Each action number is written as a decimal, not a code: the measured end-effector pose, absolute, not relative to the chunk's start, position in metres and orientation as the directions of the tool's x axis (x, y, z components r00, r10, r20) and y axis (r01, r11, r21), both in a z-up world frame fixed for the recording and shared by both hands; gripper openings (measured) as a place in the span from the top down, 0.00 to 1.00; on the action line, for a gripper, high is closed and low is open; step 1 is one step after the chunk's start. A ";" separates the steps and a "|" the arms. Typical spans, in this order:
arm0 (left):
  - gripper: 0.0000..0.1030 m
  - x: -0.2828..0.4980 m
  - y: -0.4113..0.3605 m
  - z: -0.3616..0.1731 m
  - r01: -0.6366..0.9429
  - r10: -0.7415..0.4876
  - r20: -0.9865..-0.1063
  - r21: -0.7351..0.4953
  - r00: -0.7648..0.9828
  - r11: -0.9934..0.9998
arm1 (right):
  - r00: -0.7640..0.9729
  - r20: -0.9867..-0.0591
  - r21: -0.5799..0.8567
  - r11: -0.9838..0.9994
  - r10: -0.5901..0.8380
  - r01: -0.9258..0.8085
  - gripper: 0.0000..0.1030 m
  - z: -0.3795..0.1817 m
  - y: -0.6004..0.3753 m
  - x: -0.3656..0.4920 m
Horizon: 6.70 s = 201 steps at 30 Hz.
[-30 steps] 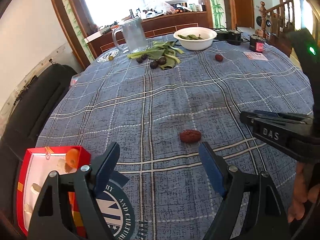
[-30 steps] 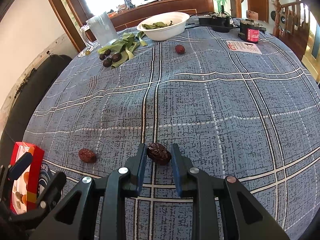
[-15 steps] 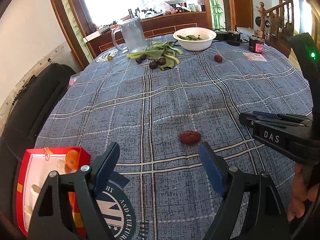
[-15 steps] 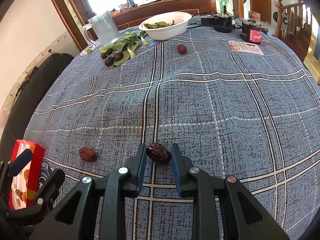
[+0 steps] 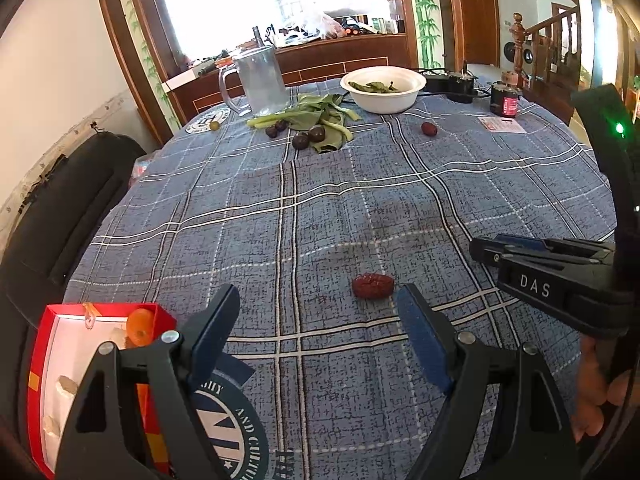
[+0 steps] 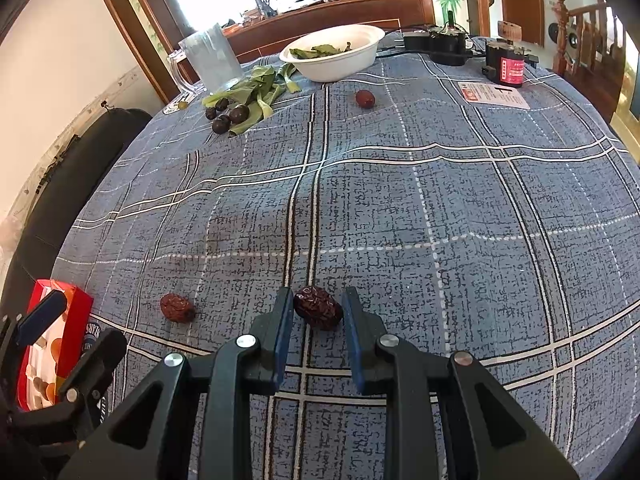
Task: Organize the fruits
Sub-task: 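Hold the date in the right tool while the left tool grasps another red date, then carry both dates over the red tray with the left and right tools, then lower both dates into the red tray and open both tools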
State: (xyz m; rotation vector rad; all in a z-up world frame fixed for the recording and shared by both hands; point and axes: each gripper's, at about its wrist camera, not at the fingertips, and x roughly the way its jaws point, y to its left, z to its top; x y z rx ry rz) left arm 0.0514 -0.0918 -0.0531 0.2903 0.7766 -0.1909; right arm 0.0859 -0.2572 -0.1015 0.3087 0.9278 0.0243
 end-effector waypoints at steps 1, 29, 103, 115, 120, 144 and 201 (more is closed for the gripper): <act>0.21 0.053 -0.091 -0.053 0.274 -0.068 -0.709 0.180 0.702 0.945 | 0.602 -0.784 0.267 0.957 0.150 0.110 0.76 -0.101 -0.256 0.086; 0.20 0.079 -0.047 -0.078 0.247 -0.108 -0.764 0.068 0.636 0.967 | 0.610 -0.782 0.208 0.976 0.130 0.060 0.71 -0.101 -0.250 0.088; 0.69 -0.025 -0.044 -0.002 0.273 -0.174 -0.608 0.073 0.774 0.959 | 0.791 -0.609 0.302 0.939 0.059 0.163 0.77 -0.074 -0.287 0.068; 0.69 -0.042 0.019 -0.001 0.202 -0.145 -0.599 0.028 0.787 0.979 | 0.824 -0.567 0.311 0.929 0.013 0.199 0.77 -0.062 -0.279 0.049; 0.69 -0.041 0.050 -0.010 0.161 -0.130 -0.610 -0.004 0.781 0.987 | 0.827 -0.557 0.347 0.926 0.077 0.147 0.78 -0.056 -0.247 0.031; 0.68 -0.048 0.174 -0.034 -0.061 0.022 -0.620 -0.041 0.784 0.997 | 0.663 -0.551 0.357 0.861 0.507 -0.361 0.78 -0.053 -0.006 -0.016; 0.16 -0.061 0.170 -0.023 -0.172 0.169 -0.594 0.052 0.787 0.984 | 0.724 -0.489 0.292 0.873 0.487 -0.390 0.67 -0.040 -0.008 -0.040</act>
